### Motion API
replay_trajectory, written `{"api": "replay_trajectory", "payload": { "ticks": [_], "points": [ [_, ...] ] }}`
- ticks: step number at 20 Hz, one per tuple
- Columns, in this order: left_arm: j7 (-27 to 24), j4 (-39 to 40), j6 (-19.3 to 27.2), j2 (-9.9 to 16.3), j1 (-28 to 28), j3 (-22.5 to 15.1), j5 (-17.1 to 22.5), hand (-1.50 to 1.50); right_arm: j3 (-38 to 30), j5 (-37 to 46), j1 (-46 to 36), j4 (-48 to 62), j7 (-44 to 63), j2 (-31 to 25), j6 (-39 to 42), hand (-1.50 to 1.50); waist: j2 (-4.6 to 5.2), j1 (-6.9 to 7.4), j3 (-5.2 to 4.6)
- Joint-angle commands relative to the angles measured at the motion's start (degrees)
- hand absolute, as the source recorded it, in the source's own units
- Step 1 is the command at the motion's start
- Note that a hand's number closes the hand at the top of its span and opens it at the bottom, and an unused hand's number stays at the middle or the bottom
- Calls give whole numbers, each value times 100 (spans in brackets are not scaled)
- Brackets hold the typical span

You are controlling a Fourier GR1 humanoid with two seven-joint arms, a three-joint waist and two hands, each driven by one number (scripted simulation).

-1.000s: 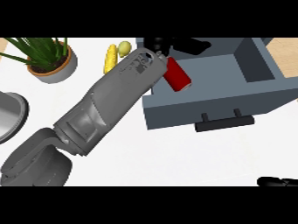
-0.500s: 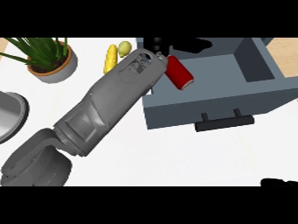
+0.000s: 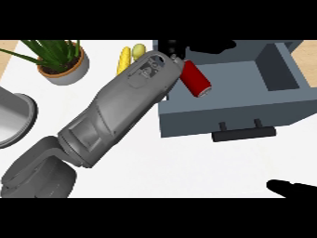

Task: Pick up the can, place it into the drawer and close the drawer

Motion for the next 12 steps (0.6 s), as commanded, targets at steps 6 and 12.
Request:
{"api": "replay_trajectory", "payload": {
  "ticks": [6, 12],
  "points": [
    [62, -73, 156, 0, -187, -46, 61, -150, 725, 2170, -383, 384, -5, -491, -263, -150, -95, 385, -5],
    [191, -88, 8, 31, -200, 178, 56, -150, 1287, 3379, -757, 1693, -224, -423, -783, -150, -107, 542, -5]
  ]
}}
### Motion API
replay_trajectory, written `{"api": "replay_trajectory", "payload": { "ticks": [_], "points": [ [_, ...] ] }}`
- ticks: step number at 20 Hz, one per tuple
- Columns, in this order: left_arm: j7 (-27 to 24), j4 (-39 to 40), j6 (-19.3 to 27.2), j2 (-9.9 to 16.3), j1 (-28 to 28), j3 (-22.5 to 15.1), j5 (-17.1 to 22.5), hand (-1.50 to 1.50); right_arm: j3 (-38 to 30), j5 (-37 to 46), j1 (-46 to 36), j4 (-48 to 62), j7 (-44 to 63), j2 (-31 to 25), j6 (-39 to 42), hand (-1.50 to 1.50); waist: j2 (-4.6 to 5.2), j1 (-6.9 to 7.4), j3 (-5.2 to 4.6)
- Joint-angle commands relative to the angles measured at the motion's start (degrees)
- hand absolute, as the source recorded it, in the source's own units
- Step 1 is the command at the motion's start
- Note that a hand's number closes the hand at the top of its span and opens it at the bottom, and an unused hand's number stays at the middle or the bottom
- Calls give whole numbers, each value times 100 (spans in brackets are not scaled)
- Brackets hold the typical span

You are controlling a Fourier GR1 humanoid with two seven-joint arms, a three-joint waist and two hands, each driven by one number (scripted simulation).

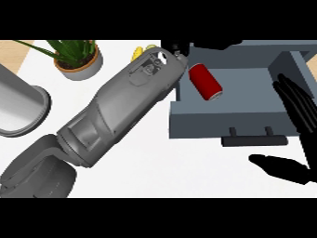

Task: Pick up the can, place it into the drawer and close the drawer

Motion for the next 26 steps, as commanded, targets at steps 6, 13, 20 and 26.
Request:
{"api": "replay_trajectory", "payload": {
  "ticks": [6, 13, 20, 26],
  "points": [
    [286, -349, -82, 322, 155, 138, -295, -150, 456, 1489, -641, 1821, -35, 200, -813, -150, -48, 185, 0],
    [1037, -1322, -120, 951, 521, -89, -563, -150, 292, 1879, -1157, 3585, -325, 765, -2203, -150, -83, 354, 2],
    [1508, -2076, -192, 1573, 850, -65, -718, -150, -187, 1921, -1924, 4706, -505, 566, -2502, -150, -61, 334, 1],
    [1994, -2872, -233, 2022, 1139, -222, -782, -150, -402, 2291, -2392, 5868, -606, 523, -3151, -150, -51, 497, 5]
  ]
}}
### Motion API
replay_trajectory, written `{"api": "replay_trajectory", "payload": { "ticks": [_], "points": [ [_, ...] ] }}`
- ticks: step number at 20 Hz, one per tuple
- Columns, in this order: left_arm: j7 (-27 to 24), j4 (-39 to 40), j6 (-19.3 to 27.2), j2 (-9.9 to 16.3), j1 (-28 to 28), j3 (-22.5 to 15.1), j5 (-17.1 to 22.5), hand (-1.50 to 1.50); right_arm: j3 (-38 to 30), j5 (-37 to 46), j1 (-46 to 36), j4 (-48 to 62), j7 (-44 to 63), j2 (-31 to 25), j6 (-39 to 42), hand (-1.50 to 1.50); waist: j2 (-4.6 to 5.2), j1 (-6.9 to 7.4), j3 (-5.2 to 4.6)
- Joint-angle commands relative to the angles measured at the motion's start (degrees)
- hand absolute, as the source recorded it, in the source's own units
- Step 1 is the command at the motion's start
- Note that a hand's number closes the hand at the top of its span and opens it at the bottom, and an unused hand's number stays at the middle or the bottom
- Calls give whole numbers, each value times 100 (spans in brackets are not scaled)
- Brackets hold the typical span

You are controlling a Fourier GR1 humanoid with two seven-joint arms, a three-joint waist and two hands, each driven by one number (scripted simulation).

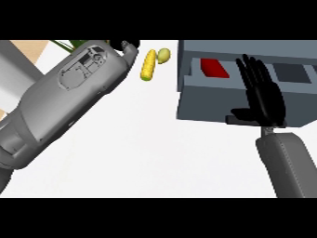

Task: Pick up the can, place it into the drawer and close the drawer

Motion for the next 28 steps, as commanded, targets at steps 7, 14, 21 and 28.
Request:
{"api": "replay_trajectory", "payload": {
  "ticks": [7, 14, 21, 28],
  "points": [
    [341, -1014, -258, 804, 735, 37, -90, -150, -524, 240, -1138, 2034, 87, 167, -1040, -150, 175, 79, 146],
    [430, -1478, -151, 882, 1148, 40, -232, -150, -903, 373, -2297, 3413, 198, 77, -1530, -150, 228, 129, 151],
    [445, -2185, -63, 1073, 1750, -13, -416, -150, -1085, 480, -3146, 4359, 219, -39, -1962, -150, 248, 207, 151],
    [237, -2468, -247, 1271, 2259, 147, -440, -150, -1330, 303, -3777, 4848, 112, -213, -1832, -150, 296, 230, 148]
  ]
}}
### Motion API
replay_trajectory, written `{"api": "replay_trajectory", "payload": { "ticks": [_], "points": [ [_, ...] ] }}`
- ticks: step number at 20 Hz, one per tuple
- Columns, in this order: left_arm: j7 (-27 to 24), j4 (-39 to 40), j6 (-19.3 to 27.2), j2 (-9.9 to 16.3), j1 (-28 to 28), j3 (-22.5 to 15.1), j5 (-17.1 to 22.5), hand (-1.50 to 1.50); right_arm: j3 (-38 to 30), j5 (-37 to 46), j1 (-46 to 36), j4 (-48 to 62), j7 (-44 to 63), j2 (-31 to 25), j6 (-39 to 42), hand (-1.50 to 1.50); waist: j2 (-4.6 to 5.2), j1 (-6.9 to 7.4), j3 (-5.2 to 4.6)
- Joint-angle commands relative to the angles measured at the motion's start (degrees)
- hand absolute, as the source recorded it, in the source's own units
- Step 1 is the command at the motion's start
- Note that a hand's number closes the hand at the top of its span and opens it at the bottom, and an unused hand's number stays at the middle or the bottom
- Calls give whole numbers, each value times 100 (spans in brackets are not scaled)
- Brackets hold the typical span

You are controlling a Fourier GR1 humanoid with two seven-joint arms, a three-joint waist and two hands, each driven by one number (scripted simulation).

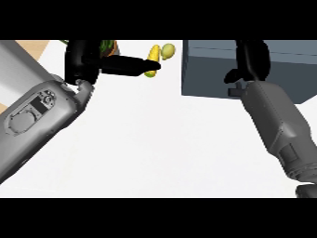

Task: Pick up the can, place it into the drawer and close the drawer

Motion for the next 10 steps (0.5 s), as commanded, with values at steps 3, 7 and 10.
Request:
{"api": "replay_trajectory", "payload": {
  "ticks": [3, 7, 10],
  "points": [
    [-25, -304, -17, 124, 226, 76, -118, -150, -240, -154, -730, 447, -108, -218, 119, -150, 83, 103, 30],
    [-37, -519, 29, 60, 462, 18, -189, -150, -351, -302, -760, 636, -418, -216, 259, -150, 84, 97, 34],
    [-193, -459, -51, 113, 711, 112, -169, -150, -589, -621, -741, 509, -684, 55, 64, -150, 95, 50, 33]
  ]
}}
